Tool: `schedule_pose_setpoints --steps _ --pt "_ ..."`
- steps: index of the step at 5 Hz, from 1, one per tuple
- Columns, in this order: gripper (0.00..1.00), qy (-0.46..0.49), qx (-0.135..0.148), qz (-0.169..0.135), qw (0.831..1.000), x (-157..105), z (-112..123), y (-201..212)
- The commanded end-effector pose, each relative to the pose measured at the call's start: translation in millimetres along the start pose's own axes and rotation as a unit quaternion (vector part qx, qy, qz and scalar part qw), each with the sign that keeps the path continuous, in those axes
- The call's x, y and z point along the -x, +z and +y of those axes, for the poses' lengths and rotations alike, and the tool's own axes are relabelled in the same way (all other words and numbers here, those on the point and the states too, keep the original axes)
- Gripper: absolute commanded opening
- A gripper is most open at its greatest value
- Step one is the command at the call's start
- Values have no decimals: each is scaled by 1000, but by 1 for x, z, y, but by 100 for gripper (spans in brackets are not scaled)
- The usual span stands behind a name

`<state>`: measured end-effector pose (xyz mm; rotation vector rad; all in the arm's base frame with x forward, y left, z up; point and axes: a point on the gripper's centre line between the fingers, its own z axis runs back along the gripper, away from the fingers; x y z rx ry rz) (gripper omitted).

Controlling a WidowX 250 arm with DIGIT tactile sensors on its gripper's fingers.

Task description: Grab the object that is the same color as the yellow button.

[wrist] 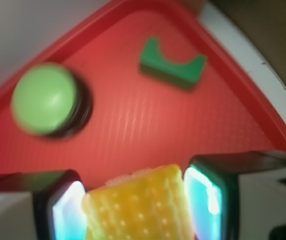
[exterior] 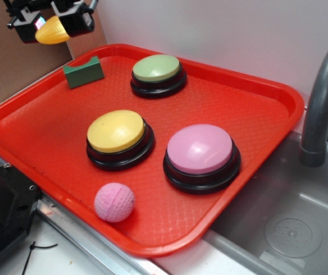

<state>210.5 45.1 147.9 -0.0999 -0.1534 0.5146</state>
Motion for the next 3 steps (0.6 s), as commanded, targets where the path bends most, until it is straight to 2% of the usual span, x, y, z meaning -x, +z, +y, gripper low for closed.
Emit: schedule_pose_setpoints --steps 1,3 --pt "0 -123 23 -40 991 22 3 48" --pt "0 -109 -9 -46 993 19 13 49"
